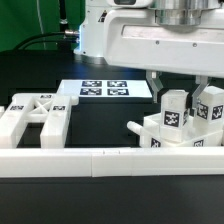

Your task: Assemble chair

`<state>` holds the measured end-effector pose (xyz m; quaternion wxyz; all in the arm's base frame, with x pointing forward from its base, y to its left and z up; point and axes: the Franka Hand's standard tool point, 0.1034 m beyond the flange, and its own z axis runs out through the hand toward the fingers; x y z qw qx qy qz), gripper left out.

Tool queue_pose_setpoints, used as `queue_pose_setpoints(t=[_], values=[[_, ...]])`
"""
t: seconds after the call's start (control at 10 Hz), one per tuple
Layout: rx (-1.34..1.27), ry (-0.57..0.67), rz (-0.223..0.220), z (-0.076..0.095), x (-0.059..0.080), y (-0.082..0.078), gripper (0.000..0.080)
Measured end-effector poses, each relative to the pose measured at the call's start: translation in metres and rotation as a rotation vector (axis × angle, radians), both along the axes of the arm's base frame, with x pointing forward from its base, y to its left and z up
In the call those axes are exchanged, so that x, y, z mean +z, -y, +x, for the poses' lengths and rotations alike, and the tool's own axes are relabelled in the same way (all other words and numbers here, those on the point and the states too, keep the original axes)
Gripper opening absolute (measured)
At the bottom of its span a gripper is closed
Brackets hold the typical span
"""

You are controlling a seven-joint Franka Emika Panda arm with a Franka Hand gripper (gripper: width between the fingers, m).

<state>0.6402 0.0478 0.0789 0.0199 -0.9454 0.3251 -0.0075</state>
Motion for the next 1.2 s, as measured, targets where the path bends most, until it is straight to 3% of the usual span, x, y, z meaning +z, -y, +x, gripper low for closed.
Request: queue_pose_setpoints(t=[0.2,0.3,0.4,0.5,0.6,1.2], values=[[-0.197,-0.021,0.006,0.0023,-0.0001,-0.0004,0.0287],[-0.205,-0.021,0.005,0.0020,-0.0004,-0.0007,0.0338],[-0.205,-0.022,0.005,0.0019,-0.0007,-0.0009,0.0473],[-0.170,-0.020,0.004,0.0019,-0.0006,-0.0007,0.0473],[-0.100,-0.016,0.003,0.0024,0.0009,-0.0003,0.0614],[0.451,0.002,-0.009,0.0020,0.0010,-0.0027,0.0649]])
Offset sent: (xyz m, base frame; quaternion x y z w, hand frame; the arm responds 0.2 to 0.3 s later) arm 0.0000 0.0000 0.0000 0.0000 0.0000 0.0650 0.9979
